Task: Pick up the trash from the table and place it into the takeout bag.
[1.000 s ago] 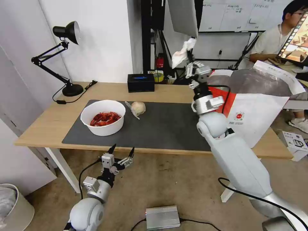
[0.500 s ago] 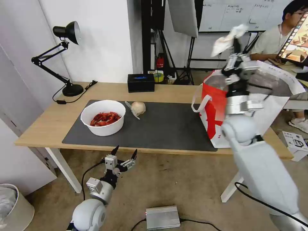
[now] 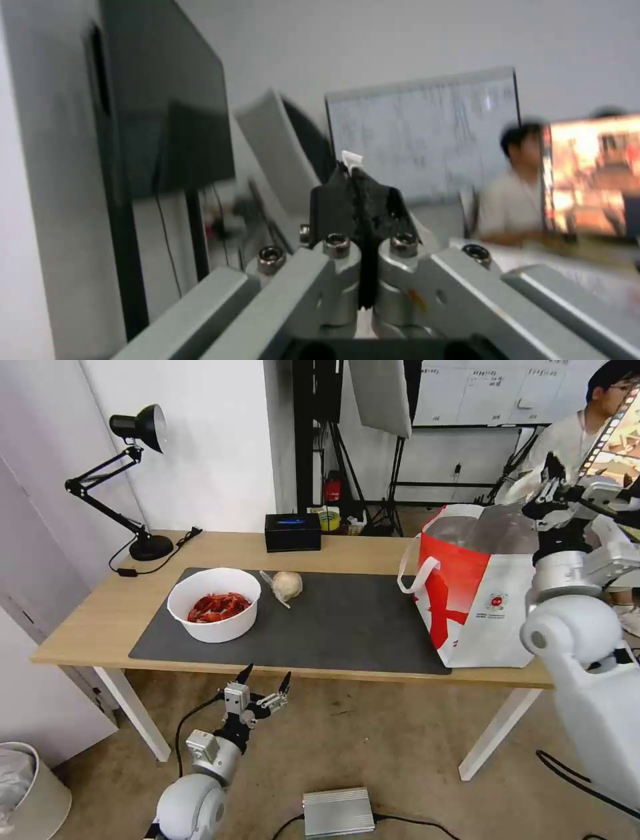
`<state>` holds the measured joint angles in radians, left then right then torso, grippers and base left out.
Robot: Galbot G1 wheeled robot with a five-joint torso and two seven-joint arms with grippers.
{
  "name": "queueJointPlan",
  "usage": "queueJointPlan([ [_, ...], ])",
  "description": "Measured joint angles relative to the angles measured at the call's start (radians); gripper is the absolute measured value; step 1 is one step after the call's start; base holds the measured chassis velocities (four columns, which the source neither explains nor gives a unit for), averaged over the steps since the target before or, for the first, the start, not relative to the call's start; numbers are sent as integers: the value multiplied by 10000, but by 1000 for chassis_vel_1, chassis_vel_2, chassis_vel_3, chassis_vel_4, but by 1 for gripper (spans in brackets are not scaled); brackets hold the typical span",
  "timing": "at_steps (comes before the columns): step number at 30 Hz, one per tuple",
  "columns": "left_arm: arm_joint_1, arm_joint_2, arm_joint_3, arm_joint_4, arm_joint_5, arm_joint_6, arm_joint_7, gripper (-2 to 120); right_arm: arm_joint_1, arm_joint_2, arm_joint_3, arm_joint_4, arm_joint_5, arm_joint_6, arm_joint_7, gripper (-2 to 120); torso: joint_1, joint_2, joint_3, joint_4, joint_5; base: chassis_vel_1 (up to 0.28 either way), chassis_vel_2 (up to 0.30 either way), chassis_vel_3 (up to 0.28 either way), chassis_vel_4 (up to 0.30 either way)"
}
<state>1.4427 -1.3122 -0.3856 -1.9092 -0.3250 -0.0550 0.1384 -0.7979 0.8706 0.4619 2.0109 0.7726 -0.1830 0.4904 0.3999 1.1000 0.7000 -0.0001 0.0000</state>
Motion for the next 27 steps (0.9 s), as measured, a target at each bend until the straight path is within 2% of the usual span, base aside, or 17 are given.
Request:
queueJointPlan([
  [5, 56, -65, 8, -52, 47, -6, 2, 100, -127, 12, 191, -265, 390, -628, 328, 0, 1, 0, 0, 1, 0, 0, 0, 0, 0],
  [19, 235, -142, 9, -182, 145, -45, 23, 100, -80, 438, 234, -651, 916, -1187, 1223, 0, 1, -1, 1, 2, 0, 0, 0, 0, 0],
  [21, 246, -147, 10, -190, 145, -45, 24, 100, -80, 438, 234, -644, 959, -1234, 1282, 2, 2, 0, 0, 1, 0, 0, 0, 0, 0],
  [24, 250, -169, 26, -195, 149, -45, 24, 100, -110, 417, 259, -581, 1073, -1294, 1375, 17, 2, 0, 1, 1, 0, 0, 0, 0, 0],
  [25, 250, -169, 26, -195, 149, -45, 24, 100, -110, 417, 259, -581, 1073, -1294, 1375, 17, 2, 0, 1, 1, 0, 0, 0, 0, 0],
  [27, 250, -193, 43, -194, 173, -45, 23, 100, -141, 403, 281, -522, 1172, -1315, 1430, 26, 1, 0, 0, 1, 0, 0, 0, 0, 0],
])
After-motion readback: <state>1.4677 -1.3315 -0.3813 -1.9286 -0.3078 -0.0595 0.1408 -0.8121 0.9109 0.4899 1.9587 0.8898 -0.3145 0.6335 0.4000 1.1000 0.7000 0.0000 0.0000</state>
